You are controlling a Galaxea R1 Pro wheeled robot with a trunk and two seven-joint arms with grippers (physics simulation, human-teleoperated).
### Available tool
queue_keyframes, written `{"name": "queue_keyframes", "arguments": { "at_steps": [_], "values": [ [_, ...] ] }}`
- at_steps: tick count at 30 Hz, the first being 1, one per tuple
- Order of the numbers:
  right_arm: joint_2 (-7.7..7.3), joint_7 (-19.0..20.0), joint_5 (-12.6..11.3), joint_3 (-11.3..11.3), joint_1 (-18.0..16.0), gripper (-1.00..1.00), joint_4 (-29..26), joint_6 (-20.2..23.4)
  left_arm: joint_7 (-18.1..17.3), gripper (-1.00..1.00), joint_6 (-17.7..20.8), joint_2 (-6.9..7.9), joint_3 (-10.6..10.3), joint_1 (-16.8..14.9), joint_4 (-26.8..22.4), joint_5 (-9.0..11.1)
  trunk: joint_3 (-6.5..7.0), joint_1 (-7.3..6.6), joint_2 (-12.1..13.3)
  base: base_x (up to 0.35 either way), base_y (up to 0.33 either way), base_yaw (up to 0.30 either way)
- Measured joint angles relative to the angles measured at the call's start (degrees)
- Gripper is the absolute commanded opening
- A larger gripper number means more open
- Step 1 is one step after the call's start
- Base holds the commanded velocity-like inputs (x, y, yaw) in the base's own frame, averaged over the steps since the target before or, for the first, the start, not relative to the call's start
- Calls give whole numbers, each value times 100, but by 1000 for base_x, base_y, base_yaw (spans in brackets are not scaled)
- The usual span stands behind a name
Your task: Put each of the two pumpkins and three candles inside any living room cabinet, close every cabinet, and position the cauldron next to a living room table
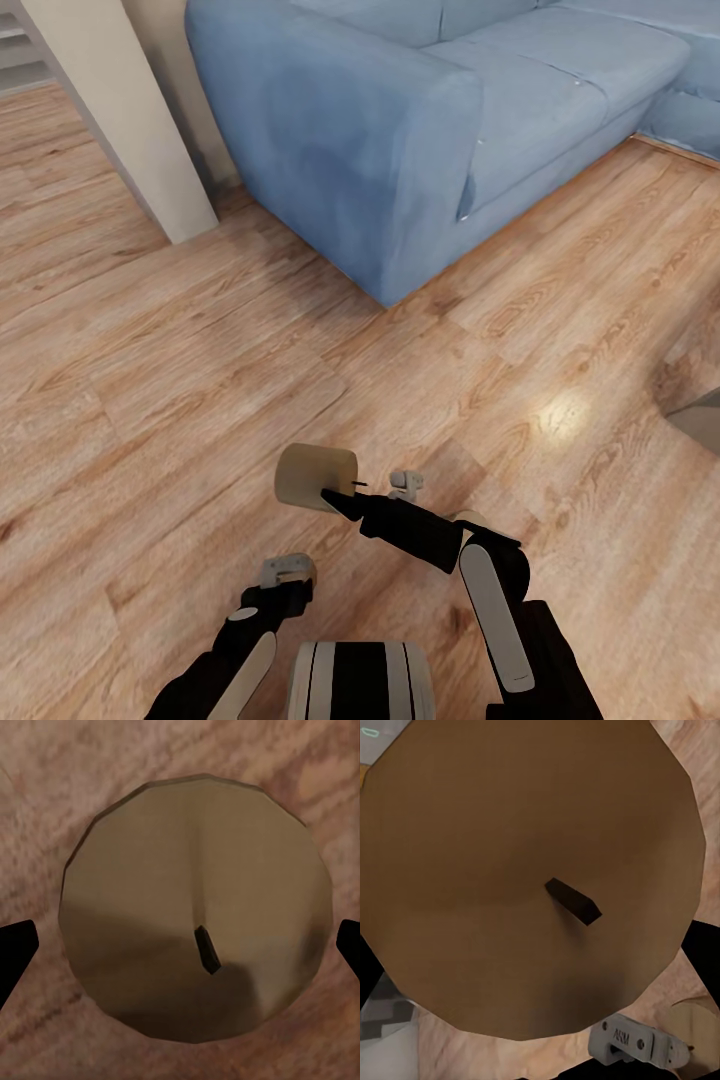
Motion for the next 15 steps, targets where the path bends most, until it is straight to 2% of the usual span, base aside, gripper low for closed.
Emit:
{"name": "queue_keyframes", "arguments": {
  "at_steps": [15],
  "values": [
    [0, 0, 1, 0, -2, -100, 0, 0, 0, 100, -5, 0, -32, 0, 0, 0, 0, 0, 0, 5, 1, 0]
  ]
}}
